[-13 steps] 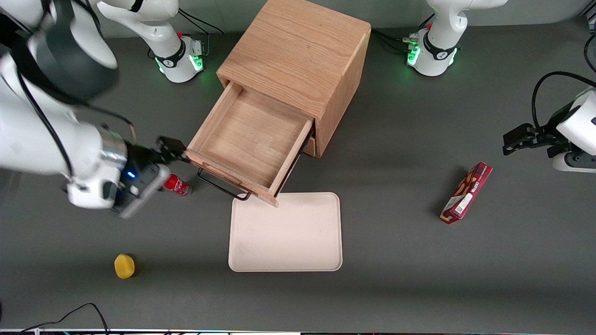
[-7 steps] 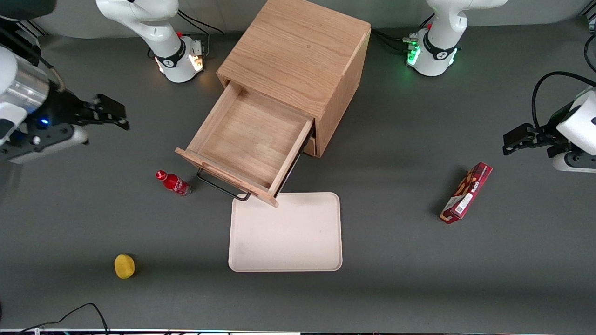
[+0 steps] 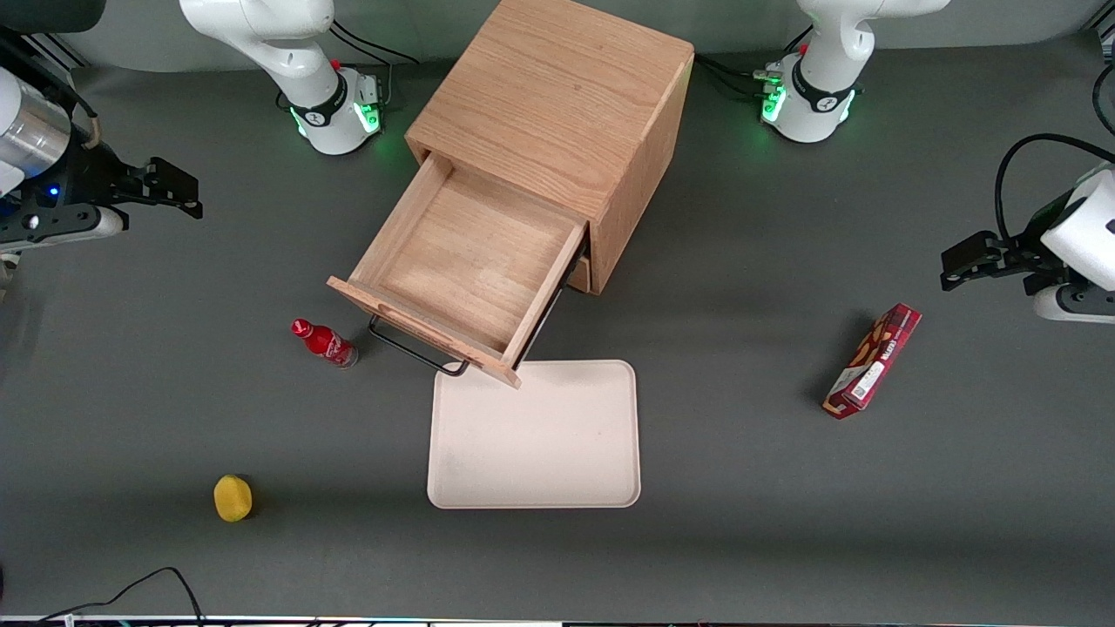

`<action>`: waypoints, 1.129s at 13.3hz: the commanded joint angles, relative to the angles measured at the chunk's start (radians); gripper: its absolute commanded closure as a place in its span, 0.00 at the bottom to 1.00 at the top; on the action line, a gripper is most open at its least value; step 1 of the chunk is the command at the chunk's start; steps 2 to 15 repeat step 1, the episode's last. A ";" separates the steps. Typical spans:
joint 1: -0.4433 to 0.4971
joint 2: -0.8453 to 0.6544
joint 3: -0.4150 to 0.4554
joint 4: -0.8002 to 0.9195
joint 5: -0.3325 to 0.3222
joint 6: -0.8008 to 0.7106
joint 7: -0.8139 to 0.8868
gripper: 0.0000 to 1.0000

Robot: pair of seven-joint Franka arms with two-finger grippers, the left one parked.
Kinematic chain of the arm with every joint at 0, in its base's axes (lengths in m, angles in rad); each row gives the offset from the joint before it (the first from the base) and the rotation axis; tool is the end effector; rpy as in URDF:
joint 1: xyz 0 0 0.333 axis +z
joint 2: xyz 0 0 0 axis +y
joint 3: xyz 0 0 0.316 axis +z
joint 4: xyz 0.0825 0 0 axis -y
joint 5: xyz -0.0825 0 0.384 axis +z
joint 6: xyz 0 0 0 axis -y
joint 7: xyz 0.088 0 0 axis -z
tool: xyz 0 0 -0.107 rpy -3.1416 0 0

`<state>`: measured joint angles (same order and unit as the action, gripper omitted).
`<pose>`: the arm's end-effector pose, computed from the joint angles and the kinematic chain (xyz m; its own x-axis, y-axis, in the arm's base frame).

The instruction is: Open upper drawer

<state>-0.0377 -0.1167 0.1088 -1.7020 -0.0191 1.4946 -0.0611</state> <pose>0.5071 0.0372 0.6185 0.9874 0.1282 -0.0930 0.1311 -0.9910 0.0261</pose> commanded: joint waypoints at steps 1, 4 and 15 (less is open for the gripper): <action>0.012 0.011 -0.012 0.025 -0.013 0.016 0.017 0.00; 0.012 0.011 -0.012 0.025 -0.013 0.016 0.017 0.00; 0.012 0.011 -0.012 0.025 -0.013 0.016 0.017 0.00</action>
